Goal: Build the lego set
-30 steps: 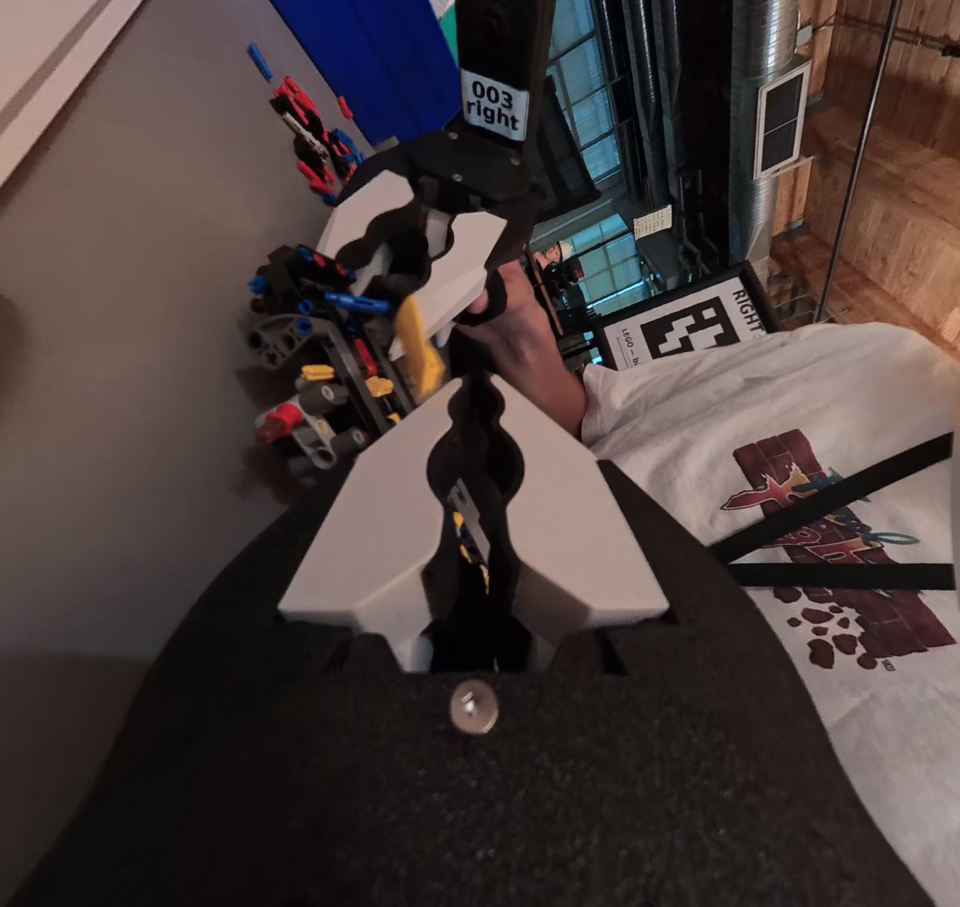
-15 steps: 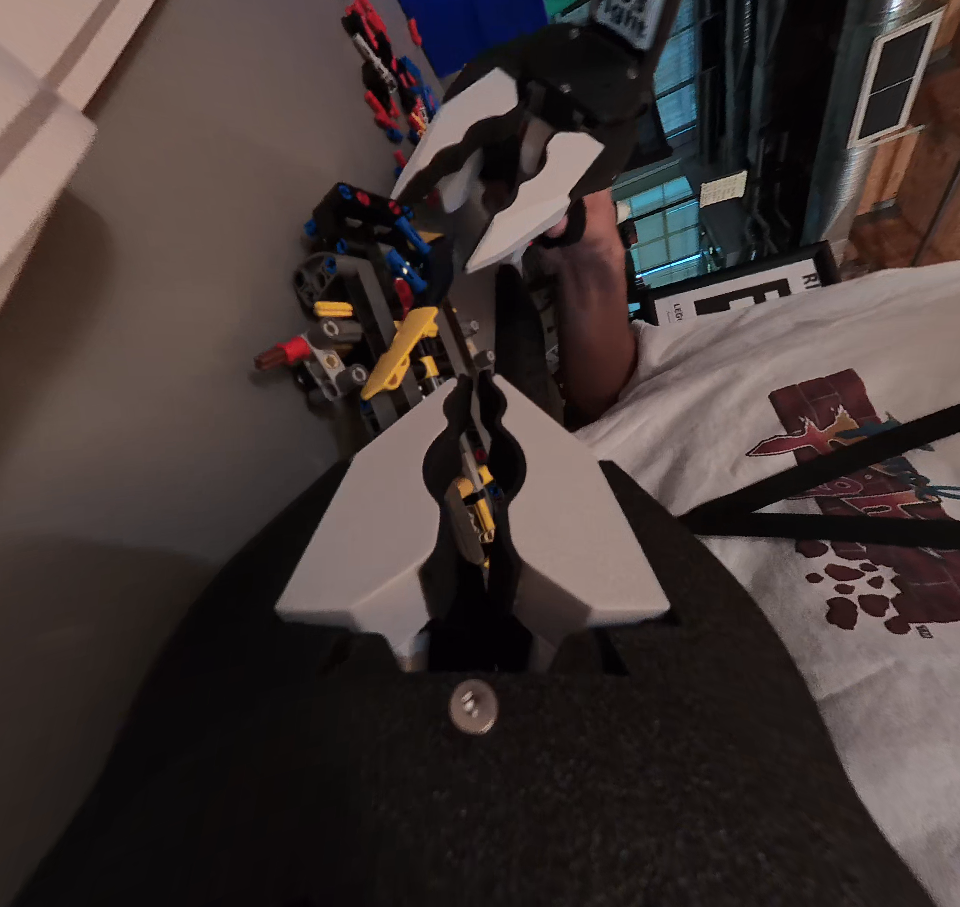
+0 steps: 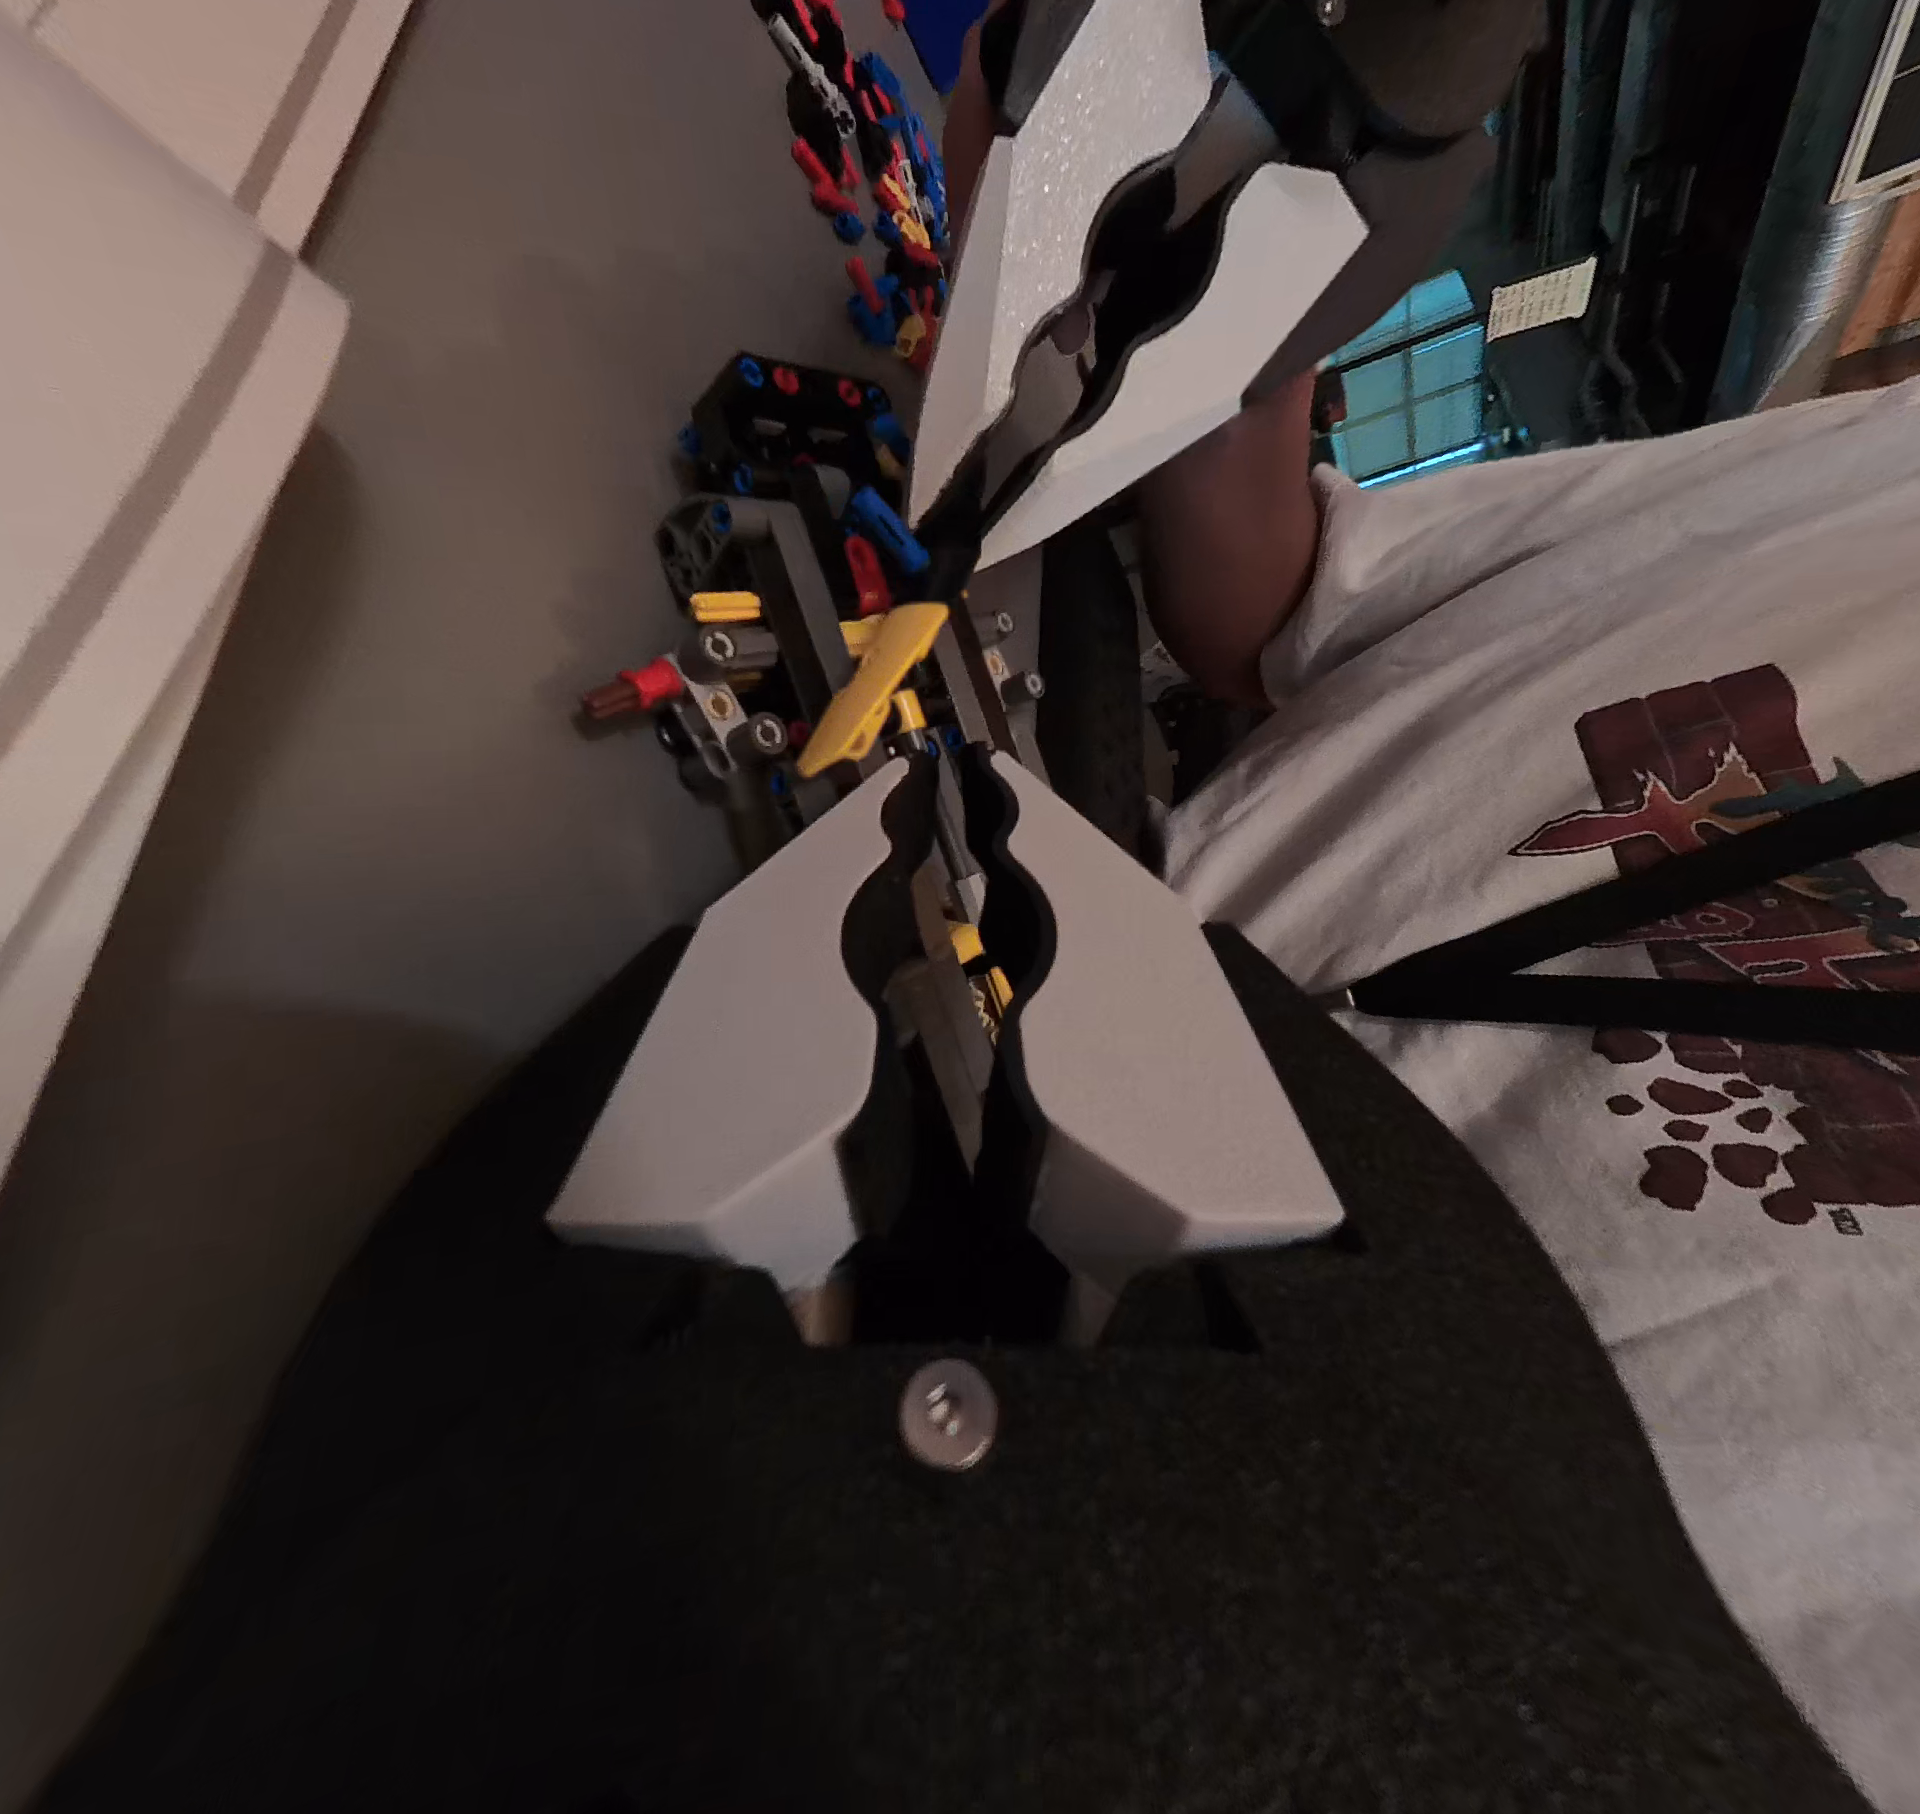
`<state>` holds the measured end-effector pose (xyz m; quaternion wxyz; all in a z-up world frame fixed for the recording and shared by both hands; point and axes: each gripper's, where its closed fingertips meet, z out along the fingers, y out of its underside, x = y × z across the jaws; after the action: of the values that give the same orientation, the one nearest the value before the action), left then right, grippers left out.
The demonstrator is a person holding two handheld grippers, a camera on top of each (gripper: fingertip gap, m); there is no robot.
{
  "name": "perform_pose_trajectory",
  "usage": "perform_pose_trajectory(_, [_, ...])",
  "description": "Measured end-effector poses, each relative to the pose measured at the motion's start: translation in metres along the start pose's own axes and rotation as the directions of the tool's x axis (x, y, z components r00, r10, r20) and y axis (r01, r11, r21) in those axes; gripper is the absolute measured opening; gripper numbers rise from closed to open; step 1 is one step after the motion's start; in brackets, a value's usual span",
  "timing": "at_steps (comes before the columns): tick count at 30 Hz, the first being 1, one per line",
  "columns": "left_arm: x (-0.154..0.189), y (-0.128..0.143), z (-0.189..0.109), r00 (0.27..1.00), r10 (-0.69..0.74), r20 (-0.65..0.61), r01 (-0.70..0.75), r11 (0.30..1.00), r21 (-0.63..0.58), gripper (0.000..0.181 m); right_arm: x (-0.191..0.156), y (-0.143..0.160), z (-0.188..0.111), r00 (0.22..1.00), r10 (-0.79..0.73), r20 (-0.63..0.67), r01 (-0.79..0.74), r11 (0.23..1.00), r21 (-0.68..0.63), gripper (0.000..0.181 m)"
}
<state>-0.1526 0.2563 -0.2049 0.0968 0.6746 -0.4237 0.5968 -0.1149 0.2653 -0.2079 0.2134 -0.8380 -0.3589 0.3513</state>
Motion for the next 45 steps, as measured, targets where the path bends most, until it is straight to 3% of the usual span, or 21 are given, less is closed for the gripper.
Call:
perform_pose_trajectory(5, [0.005,0.001,-0.006,0.993,0.102,0.064,-0.099,0.994,-0.052,0.003,-0.018,-0.012,-0.031,0.999,-0.03,0.032,0.02,0.961,0.278,0.005])
perform_pose_trajectory(7, [-0.002,0.012,-0.006,0.984,0.136,0.119,-0.121,0.985,-0.127,0.001,-0.028,0.008,-0.032,0.985,-0.163,-0.055,0.171,0.959,0.226,0.005])
perform_pose_trajectory(10, [0.001,0.015,-0.005,0.991,0.1,0.087,-0.087,0.986,-0.14,0.003,-0.048,0.042,-0.024,0.883,-0.448,-0.142,0.462,0.882,0.09,0.006])
perform_pose_trajectory(12, [0.001,0.014,-0.006,0.996,0.055,0.067,-0.046,0.989,-0.141,0.003,-0.061,0.054,-0.02,0.849,-0.503,-0.16,0.517,0.853,0.065,0.006])
perform_pose_trajectory(15, [-0.007,0.006,-0.015,0.994,0.038,0.102,-0.028,0.995,-0.095,0.007,-0.074,0.072,-0.008,0.856,-0.506,-0.104,0.511,0.859,0.025,0.006])
perform_pose_trajectory(17, [-0.011,0.002,-0.022,0.992,0.031,0.122,-0.023,0.998,-0.066,0.007,-0.066,0.082,0.003,0.827,-0.543,-0.148,0.542,0.839,-0.047,0.006])
perform_pose_trajectory(20, [-0.018,0.008,-0.025,0.986,0.004,0.168,0.006,0.998,-0.058,0.018,-0.066,0.07,0.007,0.808,-0.555,-0.198,0.569,0.822,0.019,0.006])
perform_pose_trajectory(25, [-0.009,0.026,-0.01,0.99,-0.114,0.079,0.123,0.984,-0.132,0.036,-0.068,0.07,0.018,0.781,-0.587,-0.213,0.602,0.799,0.007,0.006])
perform_pose_trajectory(28, [-0.004,0.025,-0.003,0.982,-0.187,0.007,0.186,0.97,-0.158,0.032,-0.079,0.07,0.023,0.835,-0.531,-0.141,0.54,0.842,0.025,0.006])
perform_pose_trajectory(30, [-0.003,0.024,0.0,0.973,-0.228,-0.03,0.22,0.96,-0.171,0.014,-0.086,0.071,0.025,0.873,-0.479,-0.089,0.484,0.874,0.045,0.006])
perform_pose_trajectory(33, [0.005,0.024,0.005,0.964,-0.249,-0.088,0.231,0.956,-0.181,0.007,-0.094,0.066,0.017,0.91,-0.41,-0.059,0.414,0.9,0.136,0.006])
perform_pose_trajectory(36, [0.008,0.022,0.01,0.986,-0.166,-0.03,0.157,0.97,-0.186,0.006,-0.099,0.062,-0.001,0.947,-0.32,-0.021,0.314,0.914,0.257,0.006])
perform_pose_trajectory(39, [0.011,0.023,0.01,0.992,-0.017,0.124,0.045,0.972,-0.229,0.006,-0.091,0.062,-0.022,0.972,-0.236,-0.02,0.228,0.911,0.344,0.006])
perform_pose_trajectory(42, [0.017,0.025,0.008,0.943,0.163,0.291,-0.066,0.946,-0.318,0.007,-0.076,0.069,-0.03,0.974,-0.203,-0.105,0.227,0.913,0.34,0.006])
perform_pose_trajectory(45, [0.023,0.029,0.006,0.849,0.329,0.414,-0.148,0.899,-0.411,0.006,-0.074,0.066,-0.035,0.961,-0.21,-0.179,0.264,0.891,0.369,0.006])
